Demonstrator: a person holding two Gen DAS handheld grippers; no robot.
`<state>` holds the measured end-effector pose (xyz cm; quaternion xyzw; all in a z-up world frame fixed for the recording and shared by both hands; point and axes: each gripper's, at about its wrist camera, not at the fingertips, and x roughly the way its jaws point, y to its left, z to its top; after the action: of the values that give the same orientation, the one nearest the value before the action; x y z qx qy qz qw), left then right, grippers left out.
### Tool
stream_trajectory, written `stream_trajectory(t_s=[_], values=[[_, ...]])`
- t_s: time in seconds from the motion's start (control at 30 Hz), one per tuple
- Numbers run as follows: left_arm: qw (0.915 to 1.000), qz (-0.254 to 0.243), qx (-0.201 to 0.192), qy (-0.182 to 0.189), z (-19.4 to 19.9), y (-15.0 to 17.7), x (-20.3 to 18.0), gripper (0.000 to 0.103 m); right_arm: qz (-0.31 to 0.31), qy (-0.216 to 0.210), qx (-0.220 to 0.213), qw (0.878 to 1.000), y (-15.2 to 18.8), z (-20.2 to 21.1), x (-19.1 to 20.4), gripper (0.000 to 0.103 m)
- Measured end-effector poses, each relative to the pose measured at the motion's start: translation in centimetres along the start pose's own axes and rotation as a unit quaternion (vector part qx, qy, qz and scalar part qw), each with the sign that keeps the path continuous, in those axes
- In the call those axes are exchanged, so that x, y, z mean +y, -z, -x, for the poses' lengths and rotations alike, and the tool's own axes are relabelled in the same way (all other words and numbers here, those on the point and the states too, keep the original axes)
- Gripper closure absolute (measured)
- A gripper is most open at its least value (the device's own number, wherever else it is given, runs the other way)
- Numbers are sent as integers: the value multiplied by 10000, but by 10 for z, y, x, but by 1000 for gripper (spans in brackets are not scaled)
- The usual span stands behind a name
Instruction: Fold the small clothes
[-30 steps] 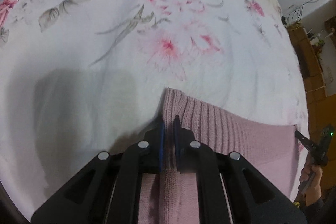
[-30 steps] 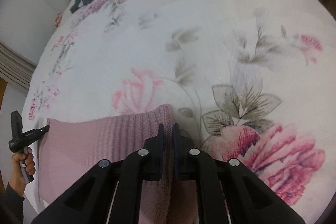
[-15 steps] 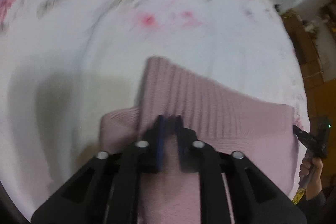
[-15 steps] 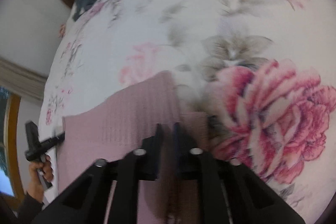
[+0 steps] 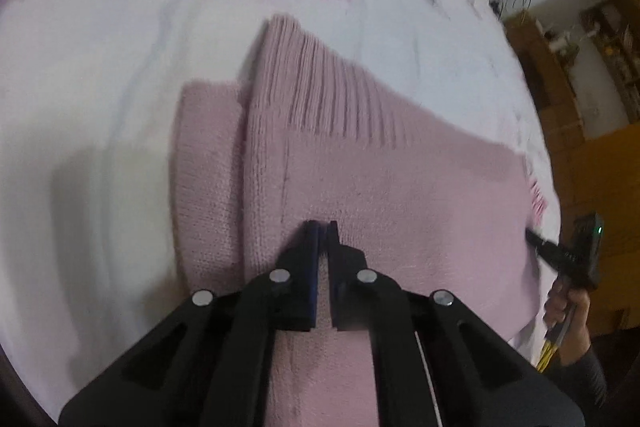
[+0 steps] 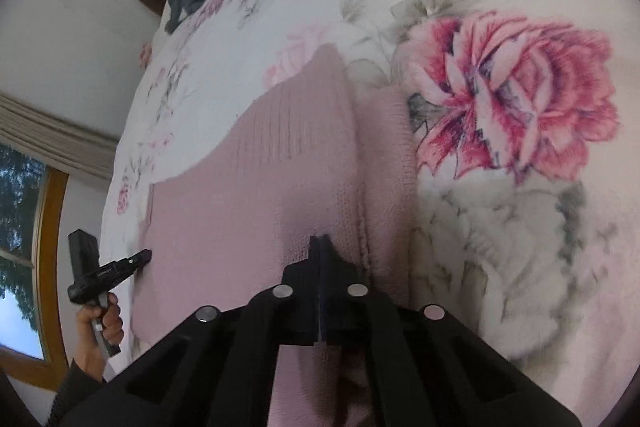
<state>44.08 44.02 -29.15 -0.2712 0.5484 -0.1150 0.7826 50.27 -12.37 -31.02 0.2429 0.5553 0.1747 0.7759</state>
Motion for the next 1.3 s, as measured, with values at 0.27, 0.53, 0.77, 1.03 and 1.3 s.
stream_trajectory(t_s=[0.27,0.53,0.77,1.03,1.3], values=[[9975,-496,510,45,10,81,-1,97,632,-118,551,9964,73,-7,25,99],[9958,-305,405,757,30,118,-5,91,858,-211,413,9952,94,14,55,80],[9952,392,400,798,35,120,20,67,856,703,251,9935,105,18,51,83],[9865,1206,99,1105,100,120,85,40,4249,1831,-151,8864,223,-14,231,49],[9788,1262,211,1598,90,87,81,34,6187,2655,-636,7367,310,-118,323,47]])
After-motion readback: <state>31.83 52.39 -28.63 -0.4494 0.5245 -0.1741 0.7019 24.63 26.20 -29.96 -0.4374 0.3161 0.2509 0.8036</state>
